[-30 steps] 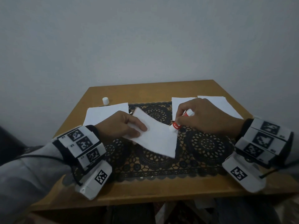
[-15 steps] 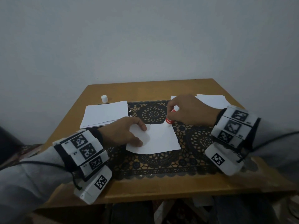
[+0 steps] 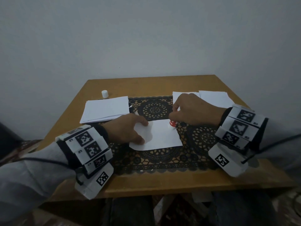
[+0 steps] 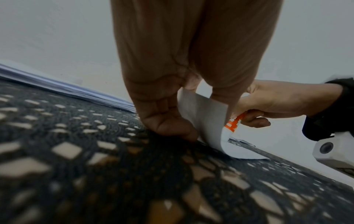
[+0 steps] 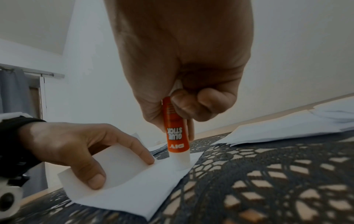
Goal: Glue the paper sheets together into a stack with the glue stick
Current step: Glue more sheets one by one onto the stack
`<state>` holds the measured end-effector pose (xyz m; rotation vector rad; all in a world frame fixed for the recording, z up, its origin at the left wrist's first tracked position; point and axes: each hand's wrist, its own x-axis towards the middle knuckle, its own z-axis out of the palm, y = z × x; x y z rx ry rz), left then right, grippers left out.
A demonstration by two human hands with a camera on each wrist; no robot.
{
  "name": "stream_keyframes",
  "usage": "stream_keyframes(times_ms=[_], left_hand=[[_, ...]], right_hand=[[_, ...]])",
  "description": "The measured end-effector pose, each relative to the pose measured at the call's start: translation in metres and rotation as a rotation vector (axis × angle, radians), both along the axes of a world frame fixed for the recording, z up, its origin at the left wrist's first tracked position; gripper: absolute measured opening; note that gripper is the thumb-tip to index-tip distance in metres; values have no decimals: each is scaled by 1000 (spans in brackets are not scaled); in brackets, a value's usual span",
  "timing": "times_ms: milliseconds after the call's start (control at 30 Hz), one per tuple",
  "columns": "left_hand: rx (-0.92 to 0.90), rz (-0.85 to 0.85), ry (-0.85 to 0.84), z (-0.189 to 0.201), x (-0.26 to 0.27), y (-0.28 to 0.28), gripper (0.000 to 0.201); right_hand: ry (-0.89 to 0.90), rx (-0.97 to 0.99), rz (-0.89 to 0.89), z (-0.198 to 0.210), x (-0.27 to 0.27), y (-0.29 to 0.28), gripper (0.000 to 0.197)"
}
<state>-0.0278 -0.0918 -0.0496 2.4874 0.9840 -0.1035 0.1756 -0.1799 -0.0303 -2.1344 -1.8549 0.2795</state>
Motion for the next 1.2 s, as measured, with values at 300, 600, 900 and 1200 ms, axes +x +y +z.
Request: stream_keyframes(times_ms=[300, 600, 900, 1200], left_hand=[[47, -2, 64, 3, 2, -9, 61], [414, -103, 272, 9, 6, -18, 61], [323, -172, 197, 8, 11, -23, 58], [360, -228, 147, 12, 9, -25, 34]], right_hand=[[-31, -89, 80, 4, -6, -21, 30], [201, -298, 146, 31, 10, -37, 20], [458, -68, -10, 48, 43, -24, 14], [342, 225, -207, 20, 53, 77, 28]])
